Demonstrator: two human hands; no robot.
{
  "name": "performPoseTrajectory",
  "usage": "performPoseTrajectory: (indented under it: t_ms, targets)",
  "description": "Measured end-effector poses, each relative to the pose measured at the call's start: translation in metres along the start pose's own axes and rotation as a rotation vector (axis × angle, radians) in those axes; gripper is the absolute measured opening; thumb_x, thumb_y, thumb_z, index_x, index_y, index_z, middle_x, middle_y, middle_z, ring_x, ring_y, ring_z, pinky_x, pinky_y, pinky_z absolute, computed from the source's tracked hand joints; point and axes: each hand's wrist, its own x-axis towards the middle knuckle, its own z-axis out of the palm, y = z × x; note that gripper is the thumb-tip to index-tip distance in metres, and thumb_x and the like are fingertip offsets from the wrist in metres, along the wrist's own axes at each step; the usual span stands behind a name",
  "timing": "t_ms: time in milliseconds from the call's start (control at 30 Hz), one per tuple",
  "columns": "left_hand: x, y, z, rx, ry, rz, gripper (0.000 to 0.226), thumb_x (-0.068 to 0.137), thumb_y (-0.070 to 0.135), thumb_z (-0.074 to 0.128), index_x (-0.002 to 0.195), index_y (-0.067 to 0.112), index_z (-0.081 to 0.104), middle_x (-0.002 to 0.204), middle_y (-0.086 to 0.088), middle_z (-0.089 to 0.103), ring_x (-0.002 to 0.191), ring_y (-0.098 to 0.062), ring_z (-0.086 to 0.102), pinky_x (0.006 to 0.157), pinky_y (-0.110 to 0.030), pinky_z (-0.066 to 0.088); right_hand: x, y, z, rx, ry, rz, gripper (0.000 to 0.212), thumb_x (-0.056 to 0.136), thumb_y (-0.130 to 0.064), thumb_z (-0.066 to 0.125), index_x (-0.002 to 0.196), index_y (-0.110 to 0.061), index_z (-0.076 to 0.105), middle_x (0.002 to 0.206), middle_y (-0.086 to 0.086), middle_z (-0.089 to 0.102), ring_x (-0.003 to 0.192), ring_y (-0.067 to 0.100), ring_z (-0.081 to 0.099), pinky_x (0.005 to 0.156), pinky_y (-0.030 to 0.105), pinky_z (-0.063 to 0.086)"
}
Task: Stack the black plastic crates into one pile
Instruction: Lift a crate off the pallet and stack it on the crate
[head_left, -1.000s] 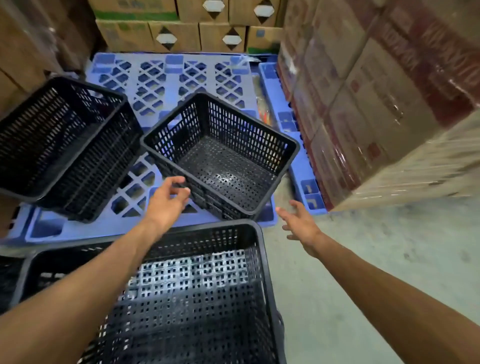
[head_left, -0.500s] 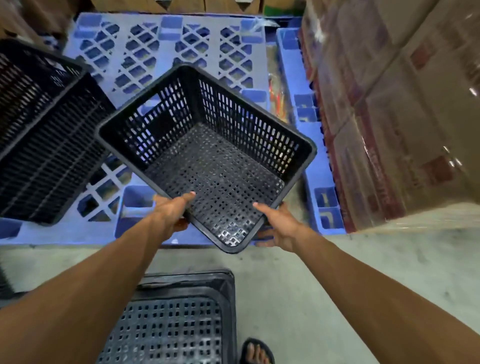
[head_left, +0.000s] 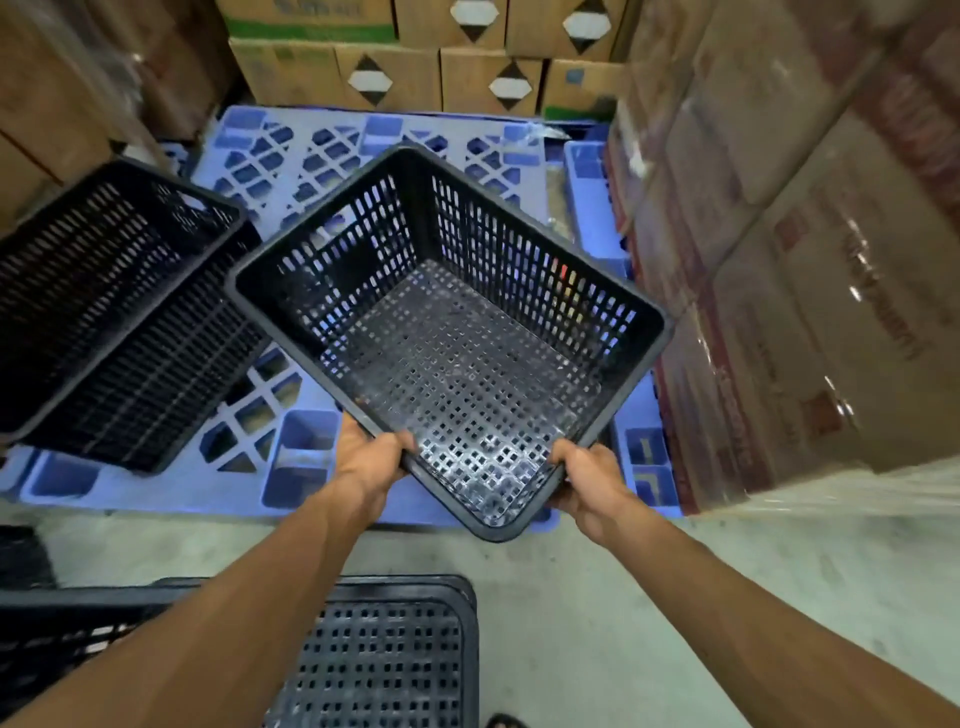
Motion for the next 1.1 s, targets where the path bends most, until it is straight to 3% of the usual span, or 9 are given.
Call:
performPoseTrajectory:
  t_ms: [100, 233, 333, 400, 567, 667, 800, 900, 1100]
  targets:
    - [-0.031, 0.028, -0.007, 0.010, -0.019, 0.032, 0.039, 0.080, -0.011, 0.057, 0.104, 0.016, 0.042, 0.085, -0.020, 0.061, 0.056, -0.024, 0.052, 0.033, -0.019, 0.038, -0.035, -0.028, -0.004, -0.044, 0.027, -0.105, 0.011, 0.083, -0.003, 0.050, 0.078, -0.012, 0.047, 0.051, -0.002, 0.052, 0.050, 0.017, 0.053, 0.065, 0.038, 0.051]
    - [-0.087, 0.075, -0.033, 0.038, -0.039, 0.071, 0.045, 0.078, 0.002, 0.065, 0.087, 0.037, 0.039, 0.088, -0.018, 0.061, 0.072, -0.029, 0.061, 0.049, -0.034, 0.048, -0.106, -0.070, -0.003, -0.094, 0.078, -0.230, 0.007, 0.081, -0.010, 0.055, 0.086, -0.014, 0.051, 0.051, -0.003, 0.056, 0.044, 0.012, 0.056, 0.046, 0.027, 0.049]
    - [-0.136, 0.112, -0.065, 0.105, -0.094, 0.109, 0.082, 0.080, 0.005, 0.070, 0.145, 0.017, 0.022, 0.092, -0.014, 0.061, 0.093, -0.040, 0.067, 0.078, -0.053, 0.058, -0.175, -0.091, 0.002, -0.112, 0.094, -0.306, 0.010, 0.084, -0.012, 0.056, 0.094, -0.012, 0.055, 0.072, 0.009, 0.059, 0.061, 0.022, 0.060, 0.053, 0.030, 0.054]
    - [-0.179, 0.134, -0.097, 0.137, -0.079, 0.099, 0.097, 0.078, 0.007, 0.072, 0.150, 0.009, 0.007, 0.101, -0.021, 0.065, 0.096, -0.041, 0.068, 0.083, -0.056, 0.057, -0.235, -0.098, 0.007, -0.094, 0.087, -0.356, 0.011, 0.089, -0.012, 0.054, 0.099, -0.011, 0.057, 0.082, 0.012, 0.061, 0.068, 0.025, 0.061, 0.053, 0.029, 0.054]
    - [-0.282, 0.157, -0.186, 0.066, -0.014, 0.093, 0.038, 0.081, 0.013, 0.069, 0.109, -0.011, 0.059, 0.094, -0.025, 0.073, 0.076, -0.034, 0.074, 0.072, -0.047, 0.062, -0.374, -0.096, 0.017, -0.116, 0.152, -0.411, 0.025, 0.086, -0.010, 0.054, 0.108, -0.002, 0.061, 0.093, 0.021, 0.067, 0.073, 0.031, 0.063, 0.058, 0.038, 0.056]
    - [-0.323, 0.148, -0.242, -0.027, -0.001, 0.041, 0.030, 0.087, 0.018, 0.066, 0.098, -0.011, 0.066, 0.088, -0.022, 0.073, 0.064, -0.032, 0.071, 0.063, -0.040, 0.063, -0.436, -0.079, 0.017, -0.129, 0.169, -0.394, 0.029, 0.086, -0.009, 0.055, 0.112, 0.003, 0.059, 0.094, 0.025, 0.064, 0.074, 0.033, 0.061, 0.065, 0.051, 0.057]
    - [-0.372, 0.110, -0.316, -0.110, -0.074, -0.045, 0.012, 0.082, 0.001, 0.068, 0.083, -0.005, 0.058, 0.072, -0.017, 0.062, 0.042, -0.019, 0.064, 0.034, -0.021, 0.051, -0.502, -0.036, 0.022, -0.245, 0.205, -0.344, 0.018, 0.083, -0.013, 0.057, 0.097, -0.002, 0.060, 0.067, 0.012, 0.063, 0.049, 0.026, 0.057, 0.041, 0.026, 0.044]
    - [-0.400, 0.069, -0.348, -0.164, -0.117, -0.146, 0.008, 0.083, -0.003, 0.064, 0.080, -0.004, 0.056, 0.073, -0.016, 0.060, 0.052, -0.023, 0.064, 0.033, -0.020, 0.049, -0.527, 0.003, 0.030, -0.231, 0.188, -0.275, 0.004, 0.082, -0.010, 0.057, 0.081, -0.012, 0.060, 0.054, 0.002, 0.062, 0.047, 0.020, 0.060, 0.050, 0.031, 0.054]
    - [-0.439, -0.003, -0.389, -0.204, -0.091, -0.367, 0.020, 0.084, -0.003, 0.064, 0.102, -0.010, 0.060, 0.108, -0.024, 0.066, 0.071, -0.031, 0.067, 0.037, -0.022, 0.053, -0.543, 0.066, 0.045, -0.117, 0.134, -0.157, 0.030, 0.080, 0.005, 0.048, 0.089, -0.016, 0.066, 0.057, 0.002, 0.069, 0.047, 0.019, 0.063, 0.047, 0.027, 0.052]
